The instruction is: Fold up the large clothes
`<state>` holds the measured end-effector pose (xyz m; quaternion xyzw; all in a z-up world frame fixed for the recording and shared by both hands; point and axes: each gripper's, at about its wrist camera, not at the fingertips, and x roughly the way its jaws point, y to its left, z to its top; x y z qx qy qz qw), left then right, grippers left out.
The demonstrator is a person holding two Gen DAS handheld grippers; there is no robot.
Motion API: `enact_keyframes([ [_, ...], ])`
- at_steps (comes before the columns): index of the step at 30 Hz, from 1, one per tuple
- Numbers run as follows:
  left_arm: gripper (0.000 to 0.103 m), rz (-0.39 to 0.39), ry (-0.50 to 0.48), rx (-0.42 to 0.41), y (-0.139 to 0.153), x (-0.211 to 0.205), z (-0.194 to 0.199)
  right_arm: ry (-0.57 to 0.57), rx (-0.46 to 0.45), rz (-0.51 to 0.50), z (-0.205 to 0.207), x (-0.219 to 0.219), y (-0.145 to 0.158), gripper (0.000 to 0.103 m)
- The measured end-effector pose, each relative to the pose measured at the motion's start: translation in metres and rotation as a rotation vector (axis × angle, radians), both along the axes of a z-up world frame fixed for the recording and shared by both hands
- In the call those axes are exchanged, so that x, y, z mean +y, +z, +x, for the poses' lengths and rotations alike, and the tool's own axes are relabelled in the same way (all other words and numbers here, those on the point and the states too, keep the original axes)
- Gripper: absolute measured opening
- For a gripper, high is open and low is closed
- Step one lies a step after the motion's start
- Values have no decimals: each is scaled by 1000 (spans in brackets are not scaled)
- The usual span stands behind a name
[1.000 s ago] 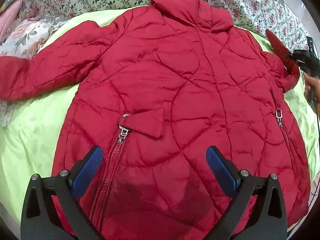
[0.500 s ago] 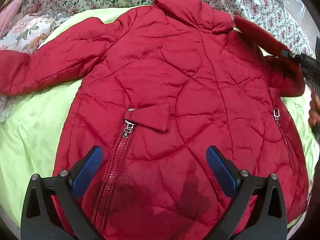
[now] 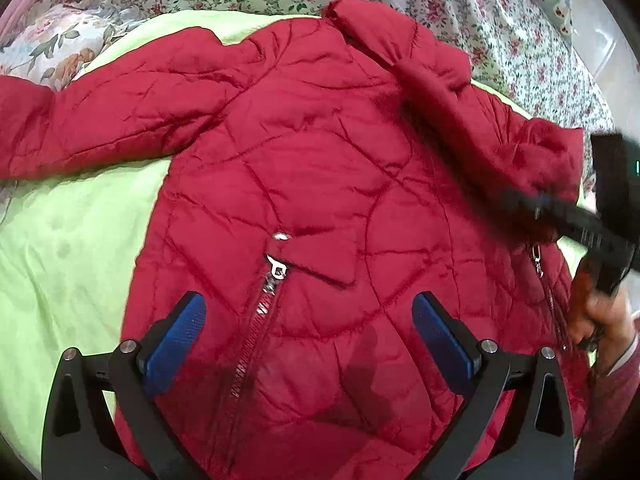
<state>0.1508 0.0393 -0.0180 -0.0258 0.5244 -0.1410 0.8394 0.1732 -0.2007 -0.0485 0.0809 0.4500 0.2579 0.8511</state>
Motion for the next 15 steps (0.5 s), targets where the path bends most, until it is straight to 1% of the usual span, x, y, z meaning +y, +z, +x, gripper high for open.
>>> enact_keyframes([
  [2, 103, -6, 1, -4, 3, 3, 5, 65, 5, -18, -3, 11, -6, 11],
  [5, 103, -16, 2, -14, 7, 6, 15, 122, 19, -29, -8, 15, -14, 12],
  [8, 103, -31, -8, -6, 8, 2, 34, 108, 26, -21, -8, 7, -16, 11],
  [11, 103, -79, -32, 26, 11, -6, 64, 118, 23, -41, -8, 7, -17, 13],
  [13, 103, -126, -63, 37, 16, -17, 86, 128, 15, -63, -10, 10, -17, 16],
  [15, 103, -159, -95, 56, 14, -32, 110, 129, 9, -73, -11, 14, -16, 16],
])
